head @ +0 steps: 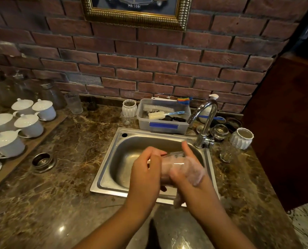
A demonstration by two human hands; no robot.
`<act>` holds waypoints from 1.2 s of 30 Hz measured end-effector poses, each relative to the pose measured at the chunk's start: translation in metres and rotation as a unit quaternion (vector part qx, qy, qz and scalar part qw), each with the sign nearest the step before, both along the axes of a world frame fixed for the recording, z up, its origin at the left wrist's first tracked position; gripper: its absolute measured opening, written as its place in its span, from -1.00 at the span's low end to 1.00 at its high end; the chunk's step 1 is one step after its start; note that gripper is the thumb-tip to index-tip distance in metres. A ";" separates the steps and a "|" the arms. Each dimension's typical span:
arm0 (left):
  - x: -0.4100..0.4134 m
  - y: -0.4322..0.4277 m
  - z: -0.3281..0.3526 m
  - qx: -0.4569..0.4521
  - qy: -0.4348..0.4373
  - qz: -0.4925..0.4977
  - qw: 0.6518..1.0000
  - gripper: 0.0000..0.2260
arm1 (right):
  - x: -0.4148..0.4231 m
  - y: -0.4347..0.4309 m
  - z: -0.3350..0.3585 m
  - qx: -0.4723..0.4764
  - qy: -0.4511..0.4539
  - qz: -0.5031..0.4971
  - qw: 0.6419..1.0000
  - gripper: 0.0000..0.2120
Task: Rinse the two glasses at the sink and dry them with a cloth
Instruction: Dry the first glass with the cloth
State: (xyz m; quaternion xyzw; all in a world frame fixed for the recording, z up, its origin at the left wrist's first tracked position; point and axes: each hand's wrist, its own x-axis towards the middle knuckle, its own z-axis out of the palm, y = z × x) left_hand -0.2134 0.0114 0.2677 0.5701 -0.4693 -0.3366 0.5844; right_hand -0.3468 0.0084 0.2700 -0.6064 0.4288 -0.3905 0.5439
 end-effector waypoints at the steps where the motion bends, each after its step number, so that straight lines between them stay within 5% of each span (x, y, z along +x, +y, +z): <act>1: 0.006 0.000 -0.007 -0.103 -0.112 -0.005 0.988 -0.73 | 0.001 0.000 0.000 0.046 -0.053 -0.018 0.997 -0.23; 3: 0.016 -0.003 -0.017 -0.221 -0.257 -0.033 0.940 -0.71 | 0.003 0.000 0.002 0.105 -0.128 -0.046 0.985 -0.32; 4: 0.019 -0.004 -0.019 -0.228 -0.260 -0.047 0.937 -0.70 | 0.003 0.000 0.004 0.109 -0.133 -0.044 0.984 -0.34; 6: 0.015 0.002 -0.010 -0.165 -0.156 -0.049 0.973 -0.71 | 0.002 0.001 0.007 0.076 -0.093 -0.030 0.992 -0.38; 8: 0.001 0.009 0.008 -0.018 0.050 -0.034 0.998 -0.76 | 0.000 0.002 0.011 0.007 -0.041 -0.006 0.999 -0.33; 10: -0.004 0.007 0.019 0.159 0.253 -0.036 0.954 -0.78 | -0.005 0.001 0.011 -0.062 0.028 0.021 0.997 -0.23; 13: 0.008 0.000 0.027 0.298 0.340 -0.085 0.888 -0.77 | -0.014 -0.002 0.010 -0.150 0.176 0.080 0.970 -0.17; 16: 0.007 0.000 0.030 0.302 0.361 -0.068 0.880 -0.79 | -0.015 -0.001 0.009 -0.188 0.219 0.094 0.953 -0.17; 18: -0.003 0.002 0.027 0.223 0.313 -0.036 0.922 -0.78 | -0.012 0.000 0.008 -0.165 0.166 0.066 0.970 -0.15; 21: -0.009 0.008 0.018 -0.012 0.089 -0.017 0.996 -0.76 | -0.010 0.002 0.011 -0.048 0.007 0.022 0.999 -0.18; 23: 0.002 0.006 0.009 -0.169 -0.106 -0.034 0.979 -0.74 | -0.011 0.003 0.013 0.034 -0.077 0.004 0.996 -0.27; 25: 0.012 0.001 0.002 -0.275 -0.301 -0.068 0.911 -0.71 | -0.010 0.000 0.012 0.100 -0.154 -0.018 0.983 -0.33; 27: 0.019 -0.004 -0.002 -0.290 -0.328 -0.094 0.894 -0.70 | -0.010 -0.003 0.009 0.113 -0.157 -0.021 0.981 -0.36; 29: 0.013 0.000 -0.001 -0.224 -0.222 -0.082 0.945 -0.72 | -0.011 -0.004 0.010 0.066 -0.108 -0.012 0.992 -0.36; 31: -0.006 0.009 0.010 -0.069 -0.027 -0.040 0.996 -0.77 | -0.014 -0.004 0.013 -0.007 -0.027 0.016 0.999 -0.34; 33: -0.017 0.010 0.016 0.121 0.206 -0.035 0.970 -0.77 | -0.021 -0.004 0.014 -0.075 0.060 0.052 0.994 -0.27; 36: -0.010 0.003 0.017 0.307 0.350 -0.080 0.882 -0.74 | -0.031 -0.006 0.016 -0.153 0.196 0.117 0.961 -0.23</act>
